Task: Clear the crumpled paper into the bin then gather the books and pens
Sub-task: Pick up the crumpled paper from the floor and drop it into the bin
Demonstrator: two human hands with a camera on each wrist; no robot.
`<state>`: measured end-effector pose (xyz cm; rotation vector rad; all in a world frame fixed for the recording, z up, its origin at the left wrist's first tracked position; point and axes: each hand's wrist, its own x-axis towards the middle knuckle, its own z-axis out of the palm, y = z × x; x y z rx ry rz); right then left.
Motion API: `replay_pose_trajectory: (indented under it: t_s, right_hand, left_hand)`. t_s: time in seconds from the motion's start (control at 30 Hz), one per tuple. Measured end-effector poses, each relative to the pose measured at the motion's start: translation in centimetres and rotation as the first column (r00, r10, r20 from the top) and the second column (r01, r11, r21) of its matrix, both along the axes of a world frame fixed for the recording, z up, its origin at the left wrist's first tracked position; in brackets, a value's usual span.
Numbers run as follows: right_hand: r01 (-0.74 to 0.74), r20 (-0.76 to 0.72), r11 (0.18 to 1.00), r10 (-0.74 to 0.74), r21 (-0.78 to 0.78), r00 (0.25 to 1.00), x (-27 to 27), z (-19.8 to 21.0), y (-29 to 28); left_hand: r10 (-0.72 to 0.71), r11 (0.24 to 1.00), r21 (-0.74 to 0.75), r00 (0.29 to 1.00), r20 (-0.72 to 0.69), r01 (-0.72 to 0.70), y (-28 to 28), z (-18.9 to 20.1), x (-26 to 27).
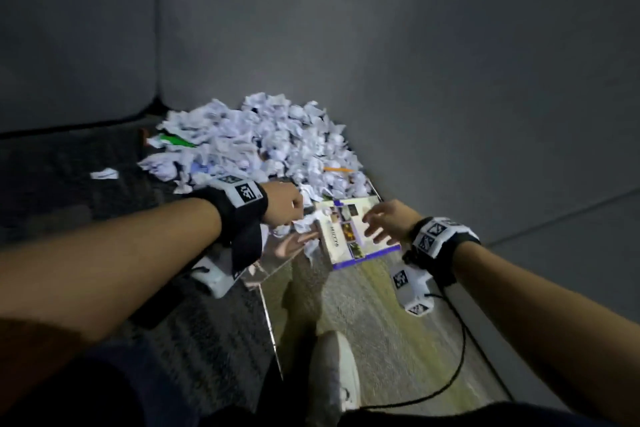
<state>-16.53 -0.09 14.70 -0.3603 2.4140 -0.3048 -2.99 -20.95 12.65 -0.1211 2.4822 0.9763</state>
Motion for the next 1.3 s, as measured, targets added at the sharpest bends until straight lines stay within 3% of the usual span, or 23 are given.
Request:
replay_pose_trajectory:
  t_s: [0.13,0.23,0.37,0.53,0.7,0.77,0.83,0.9,0.97,1.03,1.13,1.2,1.23,1.3]
  right_hand:
    - [0.007,-0.105,0.990,0.008,0.139,0.994,-2.7,-4.9,8.0]
    - [0.009,-0.173,0.988,0.017,0.153,0.985,-4.6,-8.1,10.0]
    - [0.016,-0.227,0.985,0.023,0.169,0.974,-8.3,-11.8,9.7]
    - [0.070,-0.345,0.988,-0.019,0.136,0.939,-12.1,-15.7,8.5]
    - [0.105,-0.281,0.979,-0.053,0.175,0.958,-12.3,-19.5,6.4]
    - [0.029,-0.329,0.996,0.001,0.084,0.944,-10.2,-19.9,5.2]
    - [-0.180,-0.358,0.983,0.160,-0.022,0.920,-7.4,-20.2,3.9]
    - [-0.390,-0.347,0.919,0.349,-0.053,0.870,-4.8,-20.7,3.2]
    - [-0.505,-0.358,0.855,0.437,-0.121,0.825,-2.9,-20.6,2.9]
    - [-0.495,-0.303,0.812,0.409,-0.309,0.861,-1.6,-20.3,2.7]
    - [-0.253,-0.222,0.817,0.158,-0.518,0.962,-0.6,-19.9,2.9]
    - [-0.172,-0.297,0.842,0.014,-0.512,0.955,-0.7,-19.6,3.1]
    - [-0.186,-0.338,0.854,0.012,-0.486,0.941,-0.7,-19.3,3.2]
    - [-0.285,-0.330,0.868,0.151,-0.407,0.932,-0.4,-18.8,3.2]
  left_hand:
    - [-0.071,0.993,-0.101,0.996,-0.061,0.065,5.3,-4.2,-2.4]
    - [-0.060,0.992,-0.112,0.997,-0.053,0.054,6.3,-7.5,-3.4]
    - [-0.041,0.987,-0.155,0.998,-0.046,0.033,5.6,-10.3,-4.7]
    - [-0.109,0.982,-0.151,0.993,0.039,0.113,4.1,-13.4,-3.6]
    - [-0.052,0.987,-0.150,0.999,0.013,0.053,2.6,-15.0,-3.5]
    - [-0.034,0.989,-0.144,0.999,0.014,0.035,2.4,-15.4,-3.7]
    - [0.002,0.990,-0.138,1.000,0.019,0.001,2.2,-15.7,-3.8]
    - [0.035,0.989,-0.147,0.999,0.026,-0.031,2.1,-16.0,-3.7]
    - [0.054,0.987,-0.153,0.998,0.028,-0.049,1.9,-16.3,-3.5]
    - [0.063,0.987,-0.147,0.998,0.024,-0.059,1.6,-16.1,-3.0]
    - [0.136,0.984,-0.118,0.991,0.003,-0.134,0.2,-15.3,-2.3]
    - [0.182,0.976,-0.122,0.983,-0.011,-0.182,-1.0,-14.8,-1.7]
    - [0.201,0.971,-0.125,0.979,-0.015,-0.202,-1.6,-14.7,-1.4]
    - [0.230,0.964,-0.133,0.973,-0.009,-0.230,-2.3,-14.4,-0.7]
